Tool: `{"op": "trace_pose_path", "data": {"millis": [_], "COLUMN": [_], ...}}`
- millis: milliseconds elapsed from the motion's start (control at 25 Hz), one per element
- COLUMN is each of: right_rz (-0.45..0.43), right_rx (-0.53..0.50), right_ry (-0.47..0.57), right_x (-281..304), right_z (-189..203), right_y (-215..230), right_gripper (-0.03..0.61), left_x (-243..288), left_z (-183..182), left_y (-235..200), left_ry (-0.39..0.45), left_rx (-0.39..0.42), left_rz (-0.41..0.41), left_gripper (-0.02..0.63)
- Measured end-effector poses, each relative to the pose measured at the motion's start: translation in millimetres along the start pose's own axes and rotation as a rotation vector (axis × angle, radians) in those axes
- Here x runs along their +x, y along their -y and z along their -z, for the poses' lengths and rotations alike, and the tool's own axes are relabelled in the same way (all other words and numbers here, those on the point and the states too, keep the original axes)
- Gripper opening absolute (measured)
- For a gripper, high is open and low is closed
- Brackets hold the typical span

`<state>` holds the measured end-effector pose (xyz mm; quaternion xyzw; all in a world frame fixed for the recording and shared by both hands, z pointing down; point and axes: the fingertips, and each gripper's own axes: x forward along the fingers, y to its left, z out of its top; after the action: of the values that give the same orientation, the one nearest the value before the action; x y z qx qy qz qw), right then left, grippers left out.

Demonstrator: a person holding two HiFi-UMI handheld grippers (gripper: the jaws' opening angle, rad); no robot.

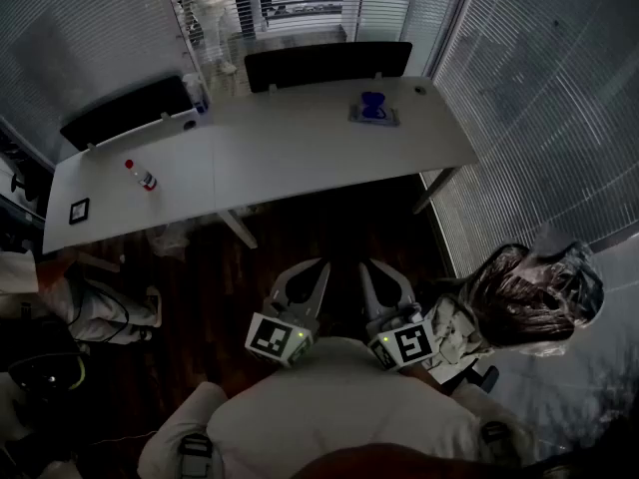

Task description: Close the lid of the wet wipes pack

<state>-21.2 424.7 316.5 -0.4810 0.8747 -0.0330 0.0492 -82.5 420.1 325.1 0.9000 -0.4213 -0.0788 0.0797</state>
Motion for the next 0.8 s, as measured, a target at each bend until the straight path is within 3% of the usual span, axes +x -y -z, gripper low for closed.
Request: {"op": "trace_pose_path", "data": {"millis": [280, 800], "right_rz": [-0.004, 0.002], "right_rx": [-0.007, 0.086], "right_ry": [0.004, 0.021], "right_x": [0, -18], "right_z": [1, 1], "right_y": [4, 26], "right_gripper": [-0.002, 0.000], "left_x": [2, 16], "left_z": [2, 8], "left_y": [0, 20], "left_ry": [-0.004, -0.013], "left_rx": [0.002, 0.003], "left_rz": [-0.005, -0.004], "left_gripper": [0.003, 0.003]}}
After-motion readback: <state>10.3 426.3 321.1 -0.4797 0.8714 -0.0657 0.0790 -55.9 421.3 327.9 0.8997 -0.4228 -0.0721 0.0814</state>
